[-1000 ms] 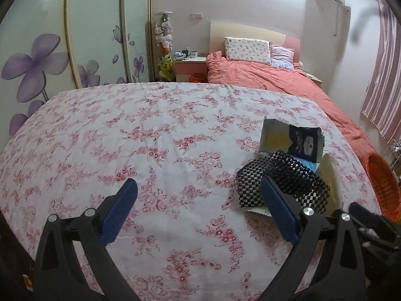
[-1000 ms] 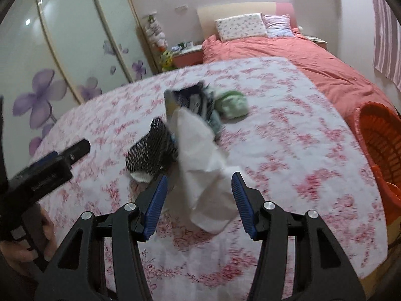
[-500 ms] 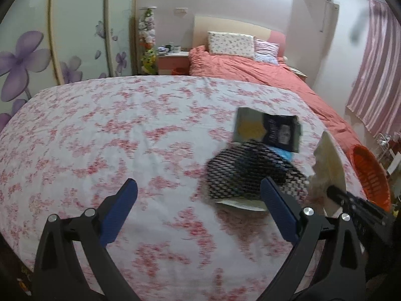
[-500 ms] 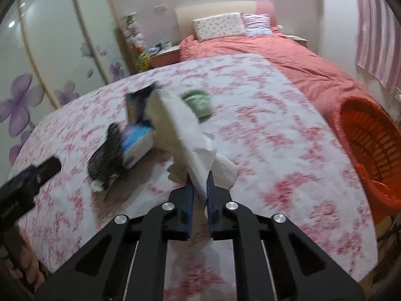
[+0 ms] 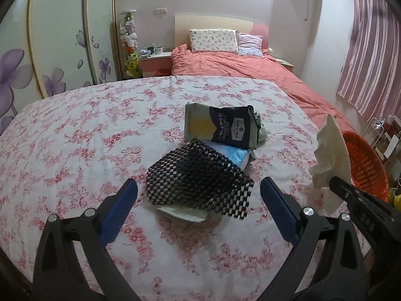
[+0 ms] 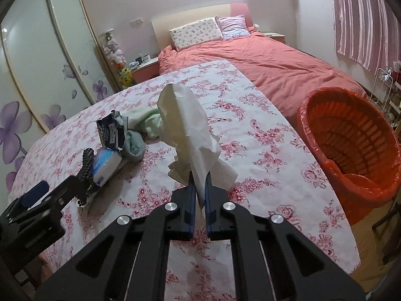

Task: Collect trash
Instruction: 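Grasp the black mesh bag with the left tool while the right tool carries the tissue toward the basket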

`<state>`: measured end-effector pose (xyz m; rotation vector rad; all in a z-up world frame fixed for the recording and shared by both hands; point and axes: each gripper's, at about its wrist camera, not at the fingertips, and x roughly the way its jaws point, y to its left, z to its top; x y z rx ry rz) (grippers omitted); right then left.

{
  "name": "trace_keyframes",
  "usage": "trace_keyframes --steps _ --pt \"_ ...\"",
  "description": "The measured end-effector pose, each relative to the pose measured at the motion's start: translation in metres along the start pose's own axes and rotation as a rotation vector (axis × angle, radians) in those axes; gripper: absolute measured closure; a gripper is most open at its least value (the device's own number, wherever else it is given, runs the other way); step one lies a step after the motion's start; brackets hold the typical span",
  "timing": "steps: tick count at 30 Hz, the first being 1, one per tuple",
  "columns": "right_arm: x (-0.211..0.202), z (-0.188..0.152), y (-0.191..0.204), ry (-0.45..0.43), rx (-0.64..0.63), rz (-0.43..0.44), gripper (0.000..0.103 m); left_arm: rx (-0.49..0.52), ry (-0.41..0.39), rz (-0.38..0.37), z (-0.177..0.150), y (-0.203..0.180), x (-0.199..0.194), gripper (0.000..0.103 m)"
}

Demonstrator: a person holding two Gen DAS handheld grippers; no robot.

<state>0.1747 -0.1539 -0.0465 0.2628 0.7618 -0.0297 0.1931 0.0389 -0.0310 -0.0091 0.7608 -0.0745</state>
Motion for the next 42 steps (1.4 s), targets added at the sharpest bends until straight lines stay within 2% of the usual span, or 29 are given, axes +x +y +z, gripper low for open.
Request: trace_keyframes --steps 4,7,9,10,12,15,17,20,27,33,42 --pt "0.000 0.000 -0.002 0.005 0.000 0.003 0.097 0.009 0.007 0.003 0.003 -0.009 0.007 0.009" --pt "0.000 0.000 -0.004 0.009 0.001 0.002 0.097 0.029 0.017 0.017 0.003 -0.015 0.014 0.020" --pt "0.000 0.000 -0.004 0.009 -0.002 0.002 0.097 0.028 0.044 0.014 0.003 -0.014 0.020 0.038" --pt "-0.001 0.000 -0.004 0.009 -0.002 0.001 0.097 0.022 0.058 0.006 0.003 -0.013 0.023 0.044" --pt "-0.002 0.001 -0.005 0.007 -0.002 0.001 0.097 -0.001 0.089 -0.037 0.002 -0.007 0.028 0.074" --pt "-0.006 0.004 -0.006 -0.005 -0.002 0.001 0.097 -0.048 0.102 -0.088 0.008 0.009 0.026 0.092" --pt "-0.010 0.007 -0.007 -0.019 -0.001 0.003 0.097 -0.071 0.093 -0.121 0.015 0.021 0.020 0.095" --pt "-0.020 0.015 -0.008 -0.049 0.004 0.009 0.097 -0.090 0.053 -0.129 0.028 0.038 0.006 0.096" --pt "-0.040 0.024 -0.009 -0.101 0.003 0.022 0.097 -0.105 -0.009 -0.151 0.051 0.051 -0.023 0.097" --pt "-0.056 0.032 -0.015 -0.142 0.014 0.032 0.097 -0.082 -0.051 -0.174 0.065 0.039 -0.045 0.097" --pt "-0.079 0.040 -0.042 -0.200 0.062 0.031 0.097 -0.047 -0.084 -0.255 0.075 -0.002 -0.070 0.097"
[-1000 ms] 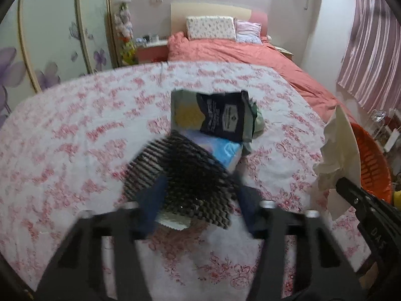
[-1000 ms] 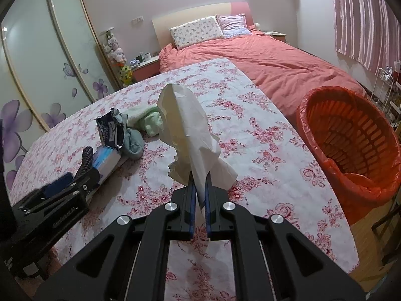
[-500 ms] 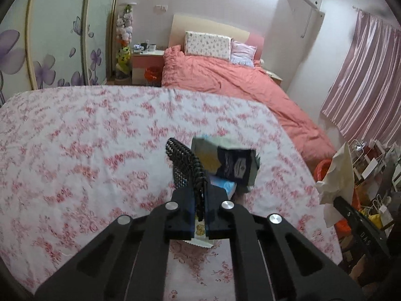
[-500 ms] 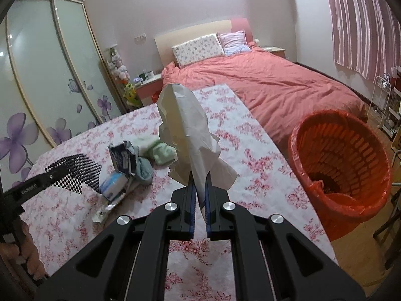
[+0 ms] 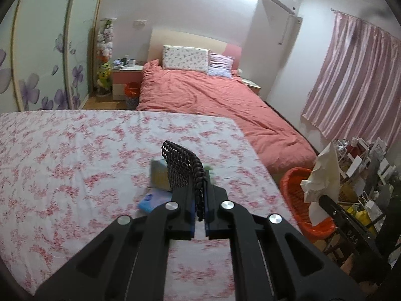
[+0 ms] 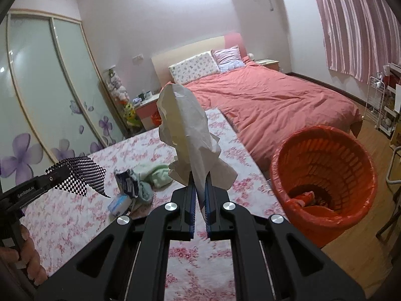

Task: Collect trash
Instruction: 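Grasp the black mesh bag with the left tool while the right tool carries the tissue toward the basket, then open the left tool over the orange basket while the right tool releases the tissue into it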

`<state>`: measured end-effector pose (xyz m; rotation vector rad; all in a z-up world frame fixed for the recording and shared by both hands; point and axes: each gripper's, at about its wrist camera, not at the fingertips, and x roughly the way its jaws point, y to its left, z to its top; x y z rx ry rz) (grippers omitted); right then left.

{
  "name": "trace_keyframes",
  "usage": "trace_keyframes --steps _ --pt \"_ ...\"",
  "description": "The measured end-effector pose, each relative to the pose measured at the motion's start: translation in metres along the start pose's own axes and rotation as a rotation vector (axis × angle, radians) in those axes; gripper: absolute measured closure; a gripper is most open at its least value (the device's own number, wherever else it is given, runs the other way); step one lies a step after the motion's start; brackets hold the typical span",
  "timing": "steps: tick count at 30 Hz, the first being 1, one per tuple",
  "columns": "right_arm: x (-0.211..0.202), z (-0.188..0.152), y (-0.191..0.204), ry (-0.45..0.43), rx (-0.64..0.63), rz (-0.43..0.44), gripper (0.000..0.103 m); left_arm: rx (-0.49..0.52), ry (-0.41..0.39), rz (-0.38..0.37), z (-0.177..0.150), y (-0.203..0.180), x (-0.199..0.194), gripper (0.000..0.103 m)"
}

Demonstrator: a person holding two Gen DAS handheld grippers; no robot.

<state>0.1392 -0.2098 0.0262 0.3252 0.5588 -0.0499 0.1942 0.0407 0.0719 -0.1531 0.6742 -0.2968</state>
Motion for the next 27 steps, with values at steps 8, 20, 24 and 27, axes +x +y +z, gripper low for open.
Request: trace_keyframes --steps 8,20,24,27 --pt "-0.009 0.008 -0.031 -0.039 0.052 -0.037 0.097 0.064 0.001 -0.095 0.001 -0.054 0.004 0.097" --pt "-0.009 0.015 -0.088 -0.079 0.148 -0.111 0.097 0.161 0.050 -0.248 -0.011 -0.135 0.037 0.097" --pt "-0.007 0.016 -0.105 -0.086 0.177 -0.137 0.097 0.190 0.069 -0.297 -0.014 -0.164 0.050 0.097" --pt "-0.006 0.016 -0.123 -0.090 0.202 -0.159 0.097 0.216 0.086 -0.334 -0.017 -0.189 0.061 0.097"
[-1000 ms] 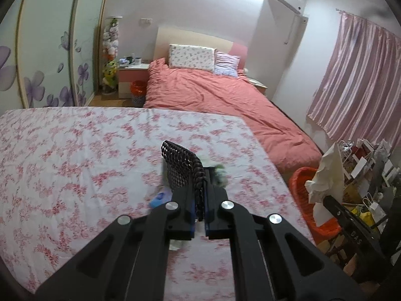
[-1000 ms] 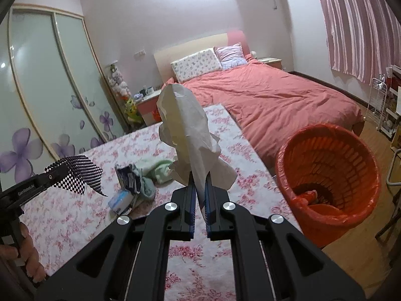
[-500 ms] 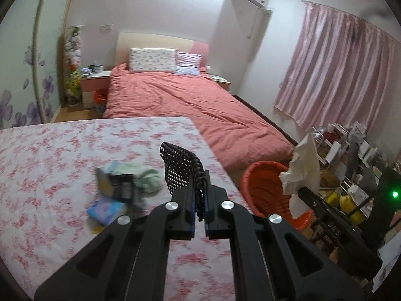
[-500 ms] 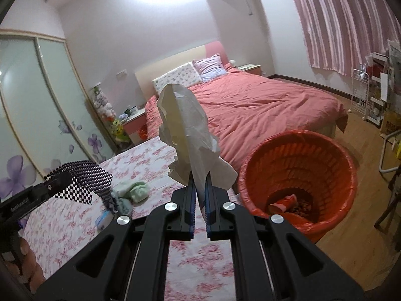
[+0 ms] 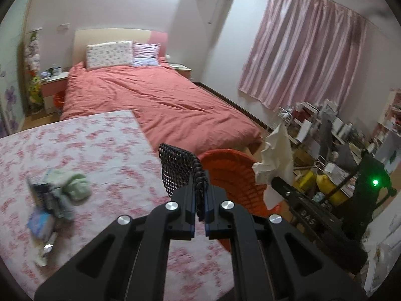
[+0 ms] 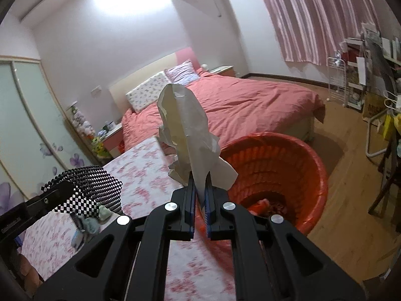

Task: Collect trash
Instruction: 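Open the left tool over the orange basket while the right tool releases the tissue into it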

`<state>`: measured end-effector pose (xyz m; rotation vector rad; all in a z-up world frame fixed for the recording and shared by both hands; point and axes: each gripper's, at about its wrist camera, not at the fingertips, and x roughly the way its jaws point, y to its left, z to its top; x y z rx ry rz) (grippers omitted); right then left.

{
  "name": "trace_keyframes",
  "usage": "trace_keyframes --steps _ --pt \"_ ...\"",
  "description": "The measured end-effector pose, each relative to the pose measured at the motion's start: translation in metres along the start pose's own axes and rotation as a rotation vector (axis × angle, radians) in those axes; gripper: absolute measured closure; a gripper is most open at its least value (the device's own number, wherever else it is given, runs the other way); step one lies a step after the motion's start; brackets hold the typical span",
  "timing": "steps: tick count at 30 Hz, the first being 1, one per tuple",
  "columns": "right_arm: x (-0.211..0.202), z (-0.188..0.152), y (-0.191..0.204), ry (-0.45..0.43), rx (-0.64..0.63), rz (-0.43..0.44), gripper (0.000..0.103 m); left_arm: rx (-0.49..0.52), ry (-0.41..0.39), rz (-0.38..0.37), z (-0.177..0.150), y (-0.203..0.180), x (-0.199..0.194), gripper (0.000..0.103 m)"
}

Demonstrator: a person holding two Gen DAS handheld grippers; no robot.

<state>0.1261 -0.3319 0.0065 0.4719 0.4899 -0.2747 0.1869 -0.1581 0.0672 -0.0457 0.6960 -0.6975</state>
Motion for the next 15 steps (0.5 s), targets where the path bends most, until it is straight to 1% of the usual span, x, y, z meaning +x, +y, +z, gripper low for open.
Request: trace_keyframes --steps 5,8,11,13,14,15 --pt "0.011 0.005 -0.027 0.006 0.045 -0.044 0.097 0.041 0.031 -0.065 0.005 -0.029 0.034 0.097" --pt "0.019 0.007 -0.039 0.017 0.071 -0.062 0.097 0.058 0.050 -0.090 0.005 -0.044 0.056 0.097" --pt "0.028 0.008 -0.048 0.033 0.093 -0.076 0.096 0.058 0.080 -0.099 0.004 -0.053 0.078 0.097" --pt "0.035 0.008 -0.053 0.046 0.102 -0.082 0.091 0.053 0.102 -0.087 0.003 -0.055 0.092 0.091" --pt "0.039 0.007 -0.055 0.056 0.107 -0.087 0.088 0.053 0.113 -0.078 0.002 -0.054 0.099 0.082" --pt "0.041 0.006 -0.056 0.063 0.108 -0.089 0.079 0.052 0.123 -0.065 0.000 -0.053 0.104 0.071"
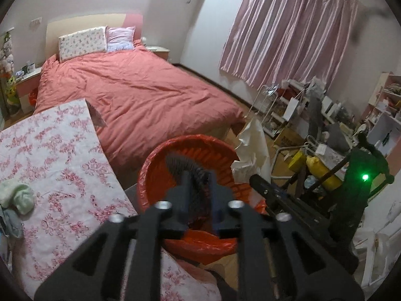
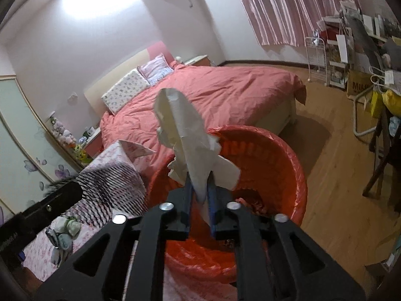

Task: Collect trash
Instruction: 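Open the left tool over the orange basket while the right tool releases the tissue into it, then grasp the blue tissue pack with the left tool while the right tool moves toward the dark chip bag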

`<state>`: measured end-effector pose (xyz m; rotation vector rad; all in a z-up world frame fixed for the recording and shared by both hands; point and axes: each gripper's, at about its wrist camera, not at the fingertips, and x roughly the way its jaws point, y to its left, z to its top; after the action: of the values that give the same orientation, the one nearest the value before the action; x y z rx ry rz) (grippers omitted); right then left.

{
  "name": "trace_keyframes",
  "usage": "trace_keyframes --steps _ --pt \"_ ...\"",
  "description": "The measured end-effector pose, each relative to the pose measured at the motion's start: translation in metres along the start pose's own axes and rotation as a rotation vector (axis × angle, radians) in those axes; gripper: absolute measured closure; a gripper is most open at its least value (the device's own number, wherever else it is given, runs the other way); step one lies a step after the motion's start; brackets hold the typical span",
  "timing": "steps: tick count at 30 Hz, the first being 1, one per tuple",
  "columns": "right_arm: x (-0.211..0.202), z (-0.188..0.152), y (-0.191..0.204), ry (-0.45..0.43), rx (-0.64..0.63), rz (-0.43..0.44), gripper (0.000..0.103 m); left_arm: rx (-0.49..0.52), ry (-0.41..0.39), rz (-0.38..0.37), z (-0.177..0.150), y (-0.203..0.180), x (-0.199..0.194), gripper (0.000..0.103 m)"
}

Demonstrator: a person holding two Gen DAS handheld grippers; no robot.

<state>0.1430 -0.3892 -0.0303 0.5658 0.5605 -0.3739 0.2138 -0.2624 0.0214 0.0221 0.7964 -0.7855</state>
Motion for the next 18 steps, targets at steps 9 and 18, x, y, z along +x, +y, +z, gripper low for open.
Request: trace_keyframes --steps 9,18 --pt "0.002 -0.006 -0.005 0.025 0.014 -0.027 0.059 -0.036 0.016 0.106 -0.012 0.038 -0.003 0.047" --pt "-0.004 -0.012 0.026 0.038 -0.048 -0.012 0.059 -0.053 -0.028 0.252 -0.041 0.080 -0.054 0.033"
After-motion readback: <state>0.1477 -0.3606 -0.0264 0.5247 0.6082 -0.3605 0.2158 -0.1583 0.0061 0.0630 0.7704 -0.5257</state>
